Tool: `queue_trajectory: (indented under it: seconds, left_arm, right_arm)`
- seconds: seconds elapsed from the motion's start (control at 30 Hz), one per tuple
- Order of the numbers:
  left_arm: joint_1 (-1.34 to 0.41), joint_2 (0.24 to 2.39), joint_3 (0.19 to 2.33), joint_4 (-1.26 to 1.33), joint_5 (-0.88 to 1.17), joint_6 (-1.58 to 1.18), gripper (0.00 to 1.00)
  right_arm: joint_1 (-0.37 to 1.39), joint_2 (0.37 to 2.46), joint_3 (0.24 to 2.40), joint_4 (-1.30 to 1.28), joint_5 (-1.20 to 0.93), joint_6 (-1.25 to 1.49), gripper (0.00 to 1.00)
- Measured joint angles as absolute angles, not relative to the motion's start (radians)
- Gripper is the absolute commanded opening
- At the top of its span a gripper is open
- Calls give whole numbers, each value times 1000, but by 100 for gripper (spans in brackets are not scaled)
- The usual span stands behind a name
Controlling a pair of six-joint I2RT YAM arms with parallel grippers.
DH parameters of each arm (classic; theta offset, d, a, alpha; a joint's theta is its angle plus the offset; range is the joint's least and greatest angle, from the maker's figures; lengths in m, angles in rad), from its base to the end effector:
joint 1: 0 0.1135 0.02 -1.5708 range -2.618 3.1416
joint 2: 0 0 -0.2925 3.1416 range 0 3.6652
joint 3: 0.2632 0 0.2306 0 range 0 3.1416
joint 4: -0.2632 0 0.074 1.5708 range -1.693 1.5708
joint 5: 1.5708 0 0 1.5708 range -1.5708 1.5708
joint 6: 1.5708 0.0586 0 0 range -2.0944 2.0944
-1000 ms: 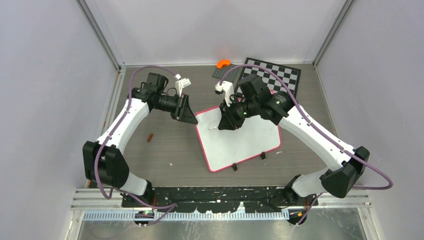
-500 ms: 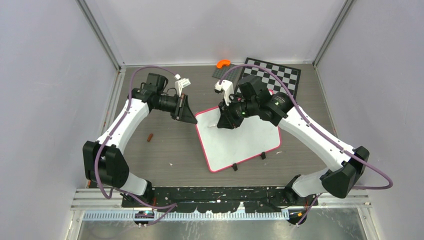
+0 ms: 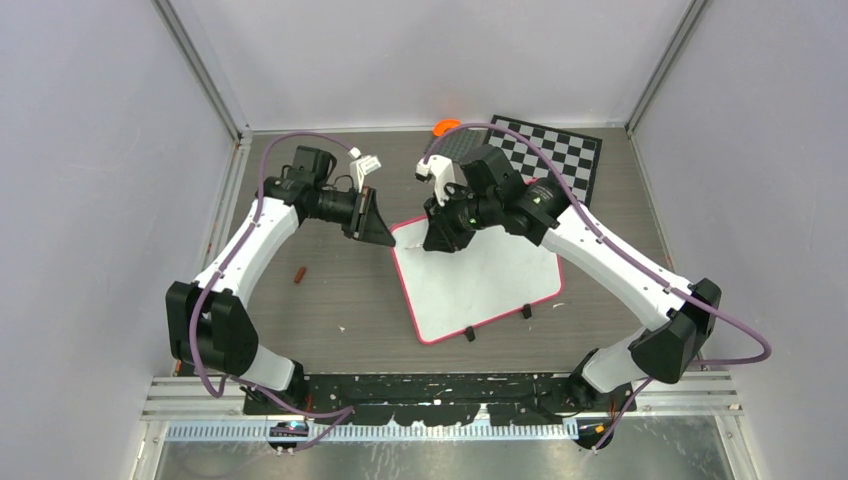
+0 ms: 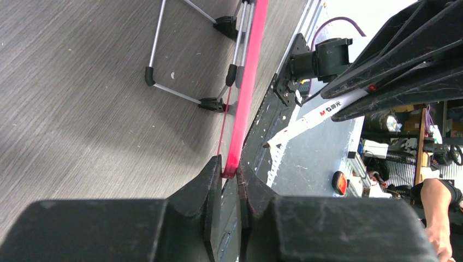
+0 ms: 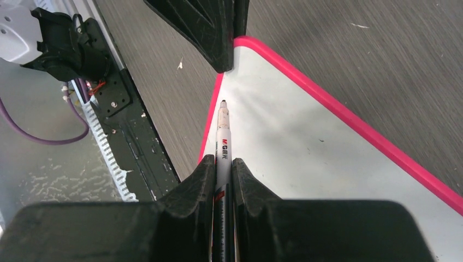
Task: Write a sentence on the whiteboard
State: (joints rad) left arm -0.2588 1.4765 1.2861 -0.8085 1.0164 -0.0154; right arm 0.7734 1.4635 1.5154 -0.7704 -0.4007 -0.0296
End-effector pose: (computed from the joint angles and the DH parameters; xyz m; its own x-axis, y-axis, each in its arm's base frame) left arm 0.2571 -0.1196 0.3333 -0.8217 0.2092 -0.5302 0.5670 0.3944 -0.7232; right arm 0.2017 0.2289 0.3916 -0.4456 -0.4731 -0.7601 -0.8669 0.4399 0.2344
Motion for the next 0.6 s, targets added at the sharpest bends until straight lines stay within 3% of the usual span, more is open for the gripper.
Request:
queue_trajectory:
  seconds: [0.23, 0.6]
  left_arm:
    - [-259, 1477, 1284, -794, 1023, -16, 0]
    - [-259, 1477, 1271, -774, 1037, -19, 0]
  right_arm:
    - [778, 1482, 1552, -763, -383, -23, 0]
    - [779, 1517, 1596, -754, -348, -23, 0]
